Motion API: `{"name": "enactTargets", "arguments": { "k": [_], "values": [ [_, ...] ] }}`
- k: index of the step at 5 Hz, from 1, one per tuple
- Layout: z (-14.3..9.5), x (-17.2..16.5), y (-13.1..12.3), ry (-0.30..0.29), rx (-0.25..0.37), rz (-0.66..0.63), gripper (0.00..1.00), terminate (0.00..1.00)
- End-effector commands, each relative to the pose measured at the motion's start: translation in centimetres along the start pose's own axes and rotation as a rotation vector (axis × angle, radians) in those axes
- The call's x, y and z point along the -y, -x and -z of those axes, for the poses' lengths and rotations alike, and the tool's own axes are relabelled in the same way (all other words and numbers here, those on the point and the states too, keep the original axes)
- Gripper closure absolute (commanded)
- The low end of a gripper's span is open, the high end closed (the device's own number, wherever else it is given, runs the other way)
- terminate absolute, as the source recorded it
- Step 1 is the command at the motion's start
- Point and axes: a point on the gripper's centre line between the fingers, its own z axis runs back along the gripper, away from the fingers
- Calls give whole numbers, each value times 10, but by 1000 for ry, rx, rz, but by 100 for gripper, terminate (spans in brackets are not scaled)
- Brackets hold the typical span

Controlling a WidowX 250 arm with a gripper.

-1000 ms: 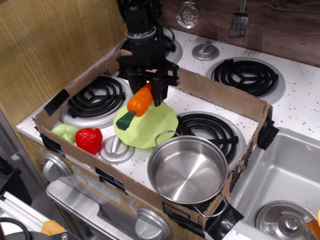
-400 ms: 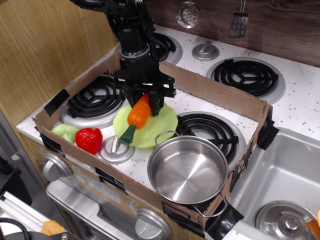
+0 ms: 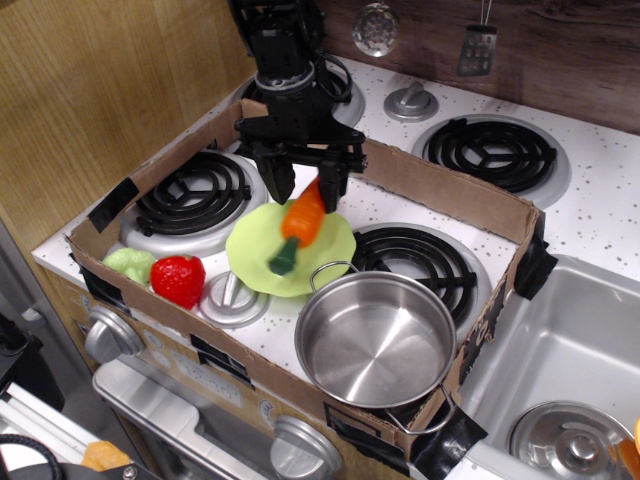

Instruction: Put carrot on plate

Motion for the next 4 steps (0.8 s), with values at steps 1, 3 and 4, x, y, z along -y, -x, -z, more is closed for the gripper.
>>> {"name": "enactTargets", "arguments": {
  "k": [1,3,4],
  "values": [
    [-38,11,-13,-52,80,-25,0,0],
    [-70,17,-10,-121,90,-42,0,0],
    [-76,14,-9,-137,89,-37,0,0]
  ]
}}
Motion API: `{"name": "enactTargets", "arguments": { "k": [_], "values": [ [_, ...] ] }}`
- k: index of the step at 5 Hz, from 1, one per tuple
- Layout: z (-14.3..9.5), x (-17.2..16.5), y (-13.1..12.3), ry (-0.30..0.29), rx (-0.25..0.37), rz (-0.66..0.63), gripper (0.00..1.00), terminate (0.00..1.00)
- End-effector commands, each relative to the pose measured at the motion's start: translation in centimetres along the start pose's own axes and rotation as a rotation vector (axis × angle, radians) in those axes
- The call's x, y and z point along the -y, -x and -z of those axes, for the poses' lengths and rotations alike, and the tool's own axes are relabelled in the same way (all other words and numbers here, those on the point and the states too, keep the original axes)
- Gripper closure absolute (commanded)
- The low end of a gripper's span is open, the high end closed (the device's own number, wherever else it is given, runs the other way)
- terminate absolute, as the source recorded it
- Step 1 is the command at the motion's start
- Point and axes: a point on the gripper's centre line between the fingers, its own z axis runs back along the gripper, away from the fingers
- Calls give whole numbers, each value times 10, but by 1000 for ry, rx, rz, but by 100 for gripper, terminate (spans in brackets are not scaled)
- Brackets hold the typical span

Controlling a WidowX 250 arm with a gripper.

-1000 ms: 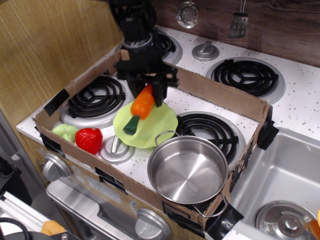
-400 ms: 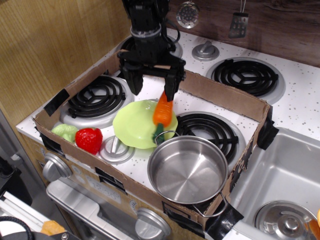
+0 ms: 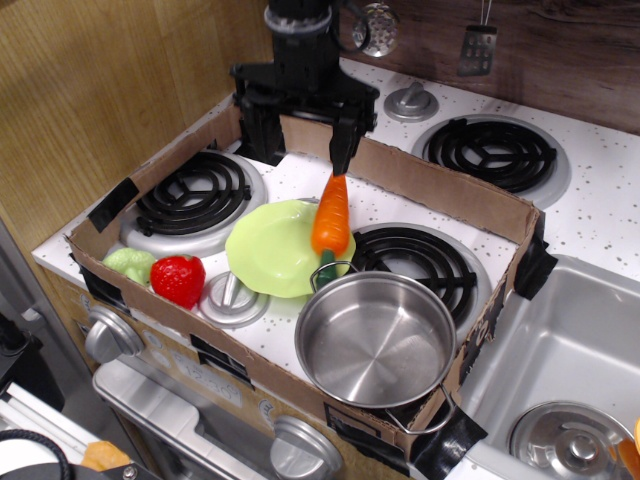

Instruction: Put carrot on plate

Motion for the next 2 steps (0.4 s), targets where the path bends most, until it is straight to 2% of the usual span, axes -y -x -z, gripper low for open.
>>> {"name": "enactTargets", "arguments": {
  "k": [1,2],
  "values": [
    [-32,1,-12,-16,62,-5,0,0],
    [-31,0,-7,0,47,-16,0,100]
  ]
}}
